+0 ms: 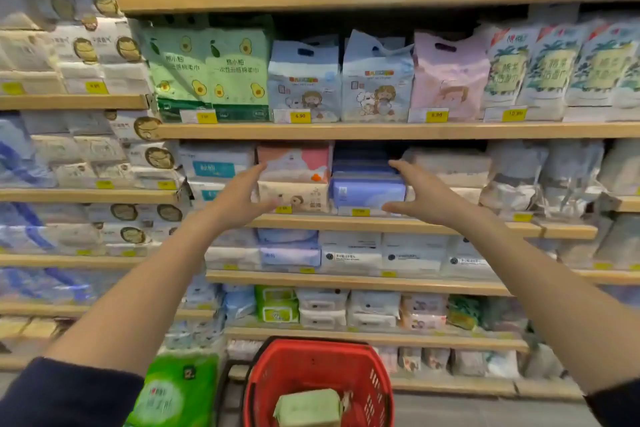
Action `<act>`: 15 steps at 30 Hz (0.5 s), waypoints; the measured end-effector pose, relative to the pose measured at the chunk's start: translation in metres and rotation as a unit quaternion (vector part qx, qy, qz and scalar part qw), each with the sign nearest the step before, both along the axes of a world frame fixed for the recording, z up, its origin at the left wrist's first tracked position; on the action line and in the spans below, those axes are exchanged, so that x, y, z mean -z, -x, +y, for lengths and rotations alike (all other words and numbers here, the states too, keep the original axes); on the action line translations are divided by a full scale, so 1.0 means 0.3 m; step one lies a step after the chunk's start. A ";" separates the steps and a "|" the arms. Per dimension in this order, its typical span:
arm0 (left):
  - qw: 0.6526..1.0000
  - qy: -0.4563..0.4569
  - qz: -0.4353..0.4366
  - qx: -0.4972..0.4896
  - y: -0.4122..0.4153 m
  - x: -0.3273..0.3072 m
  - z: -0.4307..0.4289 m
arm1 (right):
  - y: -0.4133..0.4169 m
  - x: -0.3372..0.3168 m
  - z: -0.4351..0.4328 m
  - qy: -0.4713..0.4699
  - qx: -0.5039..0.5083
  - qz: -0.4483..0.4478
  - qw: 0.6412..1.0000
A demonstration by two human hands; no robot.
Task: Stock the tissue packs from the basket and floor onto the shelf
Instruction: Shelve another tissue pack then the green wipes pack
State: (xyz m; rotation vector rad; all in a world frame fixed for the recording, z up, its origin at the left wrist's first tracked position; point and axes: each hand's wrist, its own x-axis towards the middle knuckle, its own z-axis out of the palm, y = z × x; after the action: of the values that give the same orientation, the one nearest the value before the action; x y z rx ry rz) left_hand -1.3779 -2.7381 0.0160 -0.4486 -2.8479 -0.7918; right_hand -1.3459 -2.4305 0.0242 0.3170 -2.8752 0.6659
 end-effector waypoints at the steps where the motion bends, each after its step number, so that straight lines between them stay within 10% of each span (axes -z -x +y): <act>1: 1.000 0.001 -0.014 0.000 0.008 0.060 -0.006 | 0.005 0.055 -0.014 -0.004 0.002 -0.013 1.000; 15: 0.964 0.032 -0.250 0.089 0.153 0.953 -0.108 | 0.048 0.937 -0.158 0.055 0.058 -0.302 0.950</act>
State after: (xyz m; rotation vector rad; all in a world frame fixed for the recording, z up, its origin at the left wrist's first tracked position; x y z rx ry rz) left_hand -1.4237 -2.7706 -0.2699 -0.5927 -3.3427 -0.9664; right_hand -1.3603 -2.4777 -0.2569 -0.0978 -3.3631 1.0516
